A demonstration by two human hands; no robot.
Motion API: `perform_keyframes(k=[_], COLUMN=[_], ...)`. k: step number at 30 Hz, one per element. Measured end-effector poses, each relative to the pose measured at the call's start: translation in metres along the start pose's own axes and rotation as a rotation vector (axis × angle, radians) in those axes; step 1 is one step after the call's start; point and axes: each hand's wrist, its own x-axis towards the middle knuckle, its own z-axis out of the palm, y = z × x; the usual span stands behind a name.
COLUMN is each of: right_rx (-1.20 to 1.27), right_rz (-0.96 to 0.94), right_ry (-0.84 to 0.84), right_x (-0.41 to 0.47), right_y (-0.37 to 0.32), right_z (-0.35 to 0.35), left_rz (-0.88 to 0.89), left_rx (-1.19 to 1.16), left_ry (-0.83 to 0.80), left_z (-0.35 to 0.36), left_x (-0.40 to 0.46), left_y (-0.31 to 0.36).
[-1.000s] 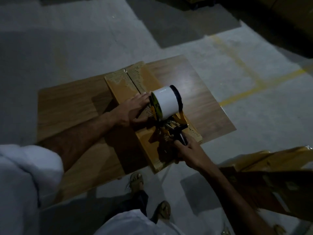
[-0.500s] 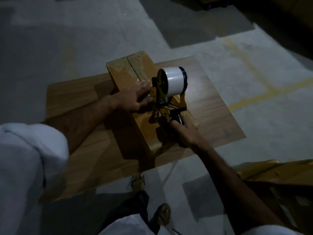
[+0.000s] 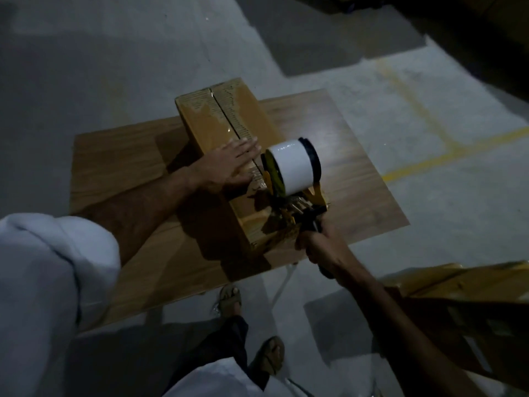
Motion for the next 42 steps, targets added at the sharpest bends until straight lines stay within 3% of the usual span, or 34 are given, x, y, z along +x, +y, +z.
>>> perform_keyframes(k=[3,7,13,18,27,34,42], right_rx=[0.122,0.114,0.153,0.152,0.223,0.135,0.29], right_rz=[-0.001,-0.022,-0.036,-0.061,-0.025,-0.026,0.127], right_ry=[-0.024,-0.055,-0.004,0.004,0.052,0.036,-0.027], right_x=[-0.01,-0.006,-0.01,-0.036,-0.066,-0.068,-0.067], right_y=[0.007,0.005,0.03,0.068,0.122,0.128,0.107], right_z=[0.004,0.004,-0.002,-0.013,-0.014,-0.006,0.007], left_rz=[0.067,0.218,0.176,0.086,0.21,0.2,0.129], left_rx=[-0.06,0.036,-0.011,0.112,0.074,0.038,-0.03], left_ry=[-0.018,-0.015,0.047,-0.075,-0.046,-0.023,0.075], left_z=[0.004,0.019,0.025,0.031,0.036,0.033,0.047], left_x=[-0.007,-0.027,-0.029,-0.024,-0.036,-0.036,-0.045], left_y=[0.024,0.068,0.076,0.083,0.098,0.097,0.114])
